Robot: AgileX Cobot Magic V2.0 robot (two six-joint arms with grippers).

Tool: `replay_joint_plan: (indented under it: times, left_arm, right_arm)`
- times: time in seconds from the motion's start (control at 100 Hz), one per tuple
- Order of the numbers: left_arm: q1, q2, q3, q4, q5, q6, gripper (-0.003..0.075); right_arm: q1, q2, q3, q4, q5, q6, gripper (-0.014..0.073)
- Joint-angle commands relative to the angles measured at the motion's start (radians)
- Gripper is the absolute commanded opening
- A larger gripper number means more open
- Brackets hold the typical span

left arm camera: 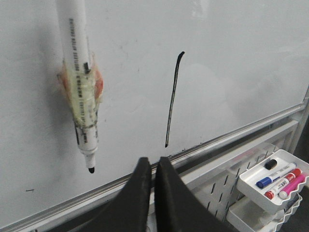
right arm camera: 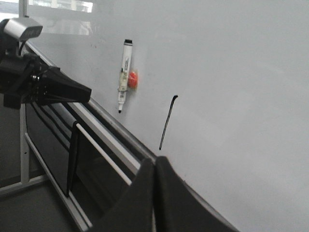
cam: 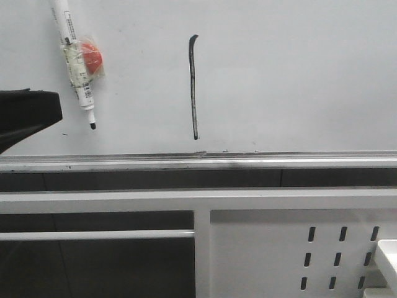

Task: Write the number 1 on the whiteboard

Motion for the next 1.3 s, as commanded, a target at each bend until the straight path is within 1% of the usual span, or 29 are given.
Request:
replay_joint_plan:
  times: [0.0, 0.07, 0.1, 0.12, 0.15, 0.19, 0.27, 0.34, 0.4, 0.41, 0.47, 0.48, 0.53, 0.58, 0.66, 0.79, 0.97, 1.11, 1.24, 1.29]
  left_arm:
    - [-0.007, -0.018, -0.019, 0.005, -0.073, 0.013, -0.0020]
    - [-0.007, -0.018, -0.041, 0.023, 0.014, 0.016, -0.0020]
    - [-0.007, -0.018, -0.056, 0.037, 0.059, 0.021, -0.0020]
    - [-0.007, -0.018, -0.075, 0.045, 0.107, 0.024, -0.0020]
    - [-0.007, -0.020, -0.098, 0.060, 0.141, 0.030, -0.0020]
    - [-0.007, -0.024, -0.131, 0.102, 0.206, 0.043, -0.0020]
    - [-0.007, -0.046, -0.219, 0.183, 0.330, 0.055, -0.0020]
    - [-0.007, -0.085, -0.295, 0.198, 0.469, 0.068, -0.0020]
    - [-0.006, -0.131, -0.361, 0.220, 0.632, 0.073, -0.0020]
    - [-0.006, -0.136, -0.368, 0.223, 0.632, 0.076, -0.0020]
    - [-0.006, -0.192, -0.420, 0.253, 0.789, 0.092, -0.0020]
    - [-0.006, -0.198, -0.425, 0.255, 0.789, 0.092, -0.0020]
    - [-0.006, -0.247, -0.453, 0.258, 0.894, 0.095, -0.0020]
    - [-0.006, -0.303, -0.469, 0.258, 0.963, 0.095, -0.0020]
    - [-0.006, -0.405, -0.475, 0.243, 1.023, 0.095, -0.0020]
    - [-0.006, -0.589, -0.475, 0.156, 1.089, 0.095, -0.0020]
    - [-0.004, -0.817, -0.475, 0.171, 1.136, 0.103, -0.0020]
    - [-0.004, -0.919, -0.473, 0.188, 1.209, 0.103, -0.0020]
    - [0.008, -0.970, -0.471, 0.252, 1.349, 0.096, -0.0020]
    - [0.022, -0.982, -0.471, 0.270, 1.380, 0.096, -0.0020]
  right_arm:
    - [-0.007, -0.062, 0.051, 0.011, -0.086, 0.000, -0.0070]
    - [-0.007, -0.111, 0.102, 0.022, -0.112, 0.000, -0.0071]
    - [-0.007, -0.109, 0.113, 0.022, -0.145, 0.000, -0.0071]
    - [-0.007, -0.109, 0.116, 0.022, -0.153, 0.000, -0.0071]
    - [-0.007, -0.100, 0.120, 0.036, -0.158, 0.000, -0.0071]
    - [-0.007, -0.100, 0.120, 0.063, -0.156, 0.000, -0.0071]
    - [-0.007, -0.100, 0.120, 0.066, -0.158, 0.000, -0.0071]
    - [-0.007, -0.100, 0.120, 0.066, -0.151, 0.000, -0.0071]
    - [-0.007, -0.100, 0.120, 0.066, -0.149, 0.000, -0.0071]
    - [-0.007, -0.100, 0.120, 0.066, -0.149, 0.000, -0.0071]
    - [-0.007, -0.100, 0.120, 0.066, -0.149, 0.000, -0.0071]
    - [-0.007, -0.100, 0.120, 0.066, -0.149, 0.000, -0.0071]
    - [-0.007, -0.100, 0.120, 0.066, -0.149, 0.000, -0.0071]
    - [-0.007, -0.100, 0.120, 0.066, -0.149, 0.000, -0.0071]
    - [-0.007, -0.100, 0.120, 0.066, -0.149, 0.000, -0.0071]
    - [-0.007, -0.100, 0.120, 0.066, -0.149, 0.000, -0.0071]
    - [-0.007, -0.100, 0.120, 0.066, -0.149, 0.000, -0.0071]
    - [-0.007, -0.100, 0.120, 0.066, -0.149, 0.000, -0.0071]
    - [-0.007, -0.100, 0.120, 0.066, -0.149, 0.000, -0.0071]
    - [-0.007, -0.100, 0.120, 0.066, -0.149, 0.000, -0.0071]
